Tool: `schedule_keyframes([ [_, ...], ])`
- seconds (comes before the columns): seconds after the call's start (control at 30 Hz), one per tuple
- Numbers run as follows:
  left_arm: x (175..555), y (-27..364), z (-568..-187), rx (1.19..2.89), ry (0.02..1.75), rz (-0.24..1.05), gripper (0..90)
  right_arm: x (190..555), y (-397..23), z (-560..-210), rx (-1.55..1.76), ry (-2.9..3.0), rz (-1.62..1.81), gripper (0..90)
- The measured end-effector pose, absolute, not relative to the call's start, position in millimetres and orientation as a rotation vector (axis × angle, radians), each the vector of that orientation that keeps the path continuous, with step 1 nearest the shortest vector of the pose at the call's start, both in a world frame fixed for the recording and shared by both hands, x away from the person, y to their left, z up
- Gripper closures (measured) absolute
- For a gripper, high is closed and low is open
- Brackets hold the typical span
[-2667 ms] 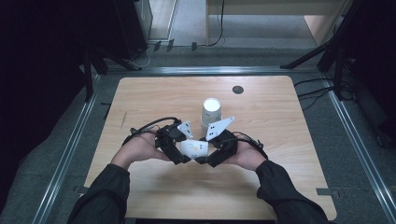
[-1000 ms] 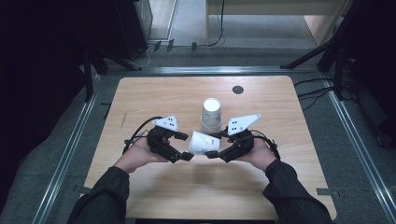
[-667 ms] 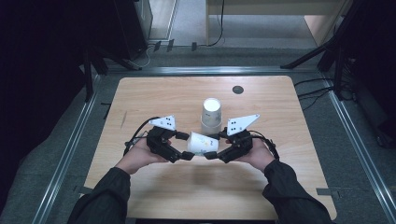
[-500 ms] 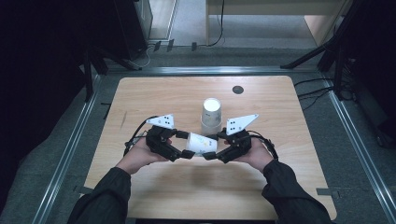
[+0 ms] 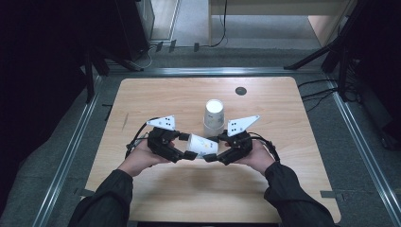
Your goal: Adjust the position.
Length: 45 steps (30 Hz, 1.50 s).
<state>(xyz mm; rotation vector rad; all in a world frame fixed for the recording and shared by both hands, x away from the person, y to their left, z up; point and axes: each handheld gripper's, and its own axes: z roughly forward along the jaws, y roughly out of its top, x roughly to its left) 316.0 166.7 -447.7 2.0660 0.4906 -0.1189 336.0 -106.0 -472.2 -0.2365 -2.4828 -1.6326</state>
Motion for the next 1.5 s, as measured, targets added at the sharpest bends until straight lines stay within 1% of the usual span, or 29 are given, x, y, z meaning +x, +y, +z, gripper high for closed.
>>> schedule_keyframes([
  [0.37, 315.5, 165.8, -447.3, 2.075, 0.478, -0.106, 23.5, 334.1, -101.5, -469.8, -0.247, -2.544, -1.551, 32.1],
  [0.47, 315.5, 166.6, -445.6, 2.088, 0.482, -0.091, 23.5, 333.4, -99.3, -470.2, -0.256, -2.566, -1.523, 28.7],
  [0.53, 315.4, 167.5, -444.1, 2.09, 0.483, -0.087, 23.5, 333.8, -98.9, -470.3, -0.263, -2.577, -1.515, 27.9],
  [0.7, 313.5, 163.8, -439.4, 2.18, 0.475, -0.028, 23.8, 333.3, -98.3, -470.1, -0.27, -2.629, -1.488, 27.7],
  [0.8, 312.8, 156.6, -438.8, 2.268, 0.481, 0.01, 24.0, 331.9, -95.9, -470.5, -0.271, -2.657, -1.475, 27.7],
  [0.93, 312.9, 149.7, -438.3, 2.344, 0.484, 0.011, 24.0, 330.8, -91.7, -472.6, -0.251, -2.698, -1.445, 27.9],
  [1.1, 315.2, 147.7, -434.5, 2.376, 0.487, 0.0, 24.1, 329.8, -86.8, -476.5, -0.232, -2.731, -1.41, 28.1],
  [1.27, 319.0, 146.4, -430.0, 2.46, 0.487, 0.05, 24.1, 331.0, -86.1, -477.0, -0.246, -2.737, -1.418, 28.6],
  [1.5, 318.9, 137.6, -421.9, 2.522, 0.459, 0.047, 24.2, 331.4, -80.6, -479.9, -0.236, -2.746, -1.41, 29.5],
])
